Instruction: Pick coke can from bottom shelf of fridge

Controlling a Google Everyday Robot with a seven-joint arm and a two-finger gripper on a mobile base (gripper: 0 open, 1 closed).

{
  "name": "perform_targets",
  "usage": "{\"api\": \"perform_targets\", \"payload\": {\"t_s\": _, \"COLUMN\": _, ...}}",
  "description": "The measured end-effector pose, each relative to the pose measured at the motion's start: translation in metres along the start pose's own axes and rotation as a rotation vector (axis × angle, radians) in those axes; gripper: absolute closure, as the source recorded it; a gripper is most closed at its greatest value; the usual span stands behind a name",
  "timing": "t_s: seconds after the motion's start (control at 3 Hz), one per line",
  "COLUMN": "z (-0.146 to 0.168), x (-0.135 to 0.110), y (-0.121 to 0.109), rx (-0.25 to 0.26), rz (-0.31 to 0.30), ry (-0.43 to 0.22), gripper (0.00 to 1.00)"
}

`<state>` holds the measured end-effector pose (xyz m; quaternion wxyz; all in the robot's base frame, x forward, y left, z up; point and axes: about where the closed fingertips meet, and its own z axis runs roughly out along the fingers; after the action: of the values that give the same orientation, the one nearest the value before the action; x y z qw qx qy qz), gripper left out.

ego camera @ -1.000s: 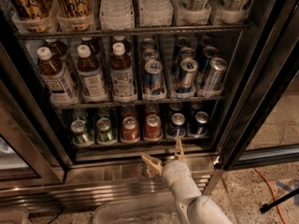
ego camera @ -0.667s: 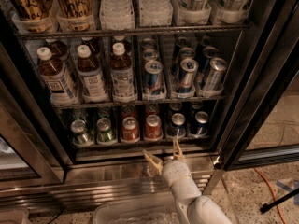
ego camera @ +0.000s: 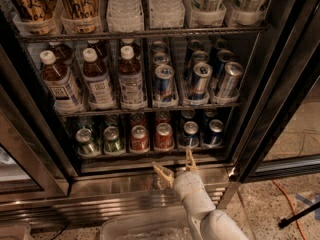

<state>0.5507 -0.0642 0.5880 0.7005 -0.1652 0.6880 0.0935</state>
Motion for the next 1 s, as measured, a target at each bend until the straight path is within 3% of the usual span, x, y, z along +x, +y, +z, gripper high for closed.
{"api": "perform_targets", "payload": {"t_s": 0.33, "z": 0.005, "x": -0.002, "y": 0.001, "rx": -0.011, "rz": -0.01, "ry": -0.004, "gripper": 0.25}}
{"api": "perform_targets", "payload": {"t_s": 1.0, "z": 0.018, "x": 0.0, "y": 0.005, "rx": -0.037, "rz": -0.017, "ry": -0.001, "gripper": 0.22}}
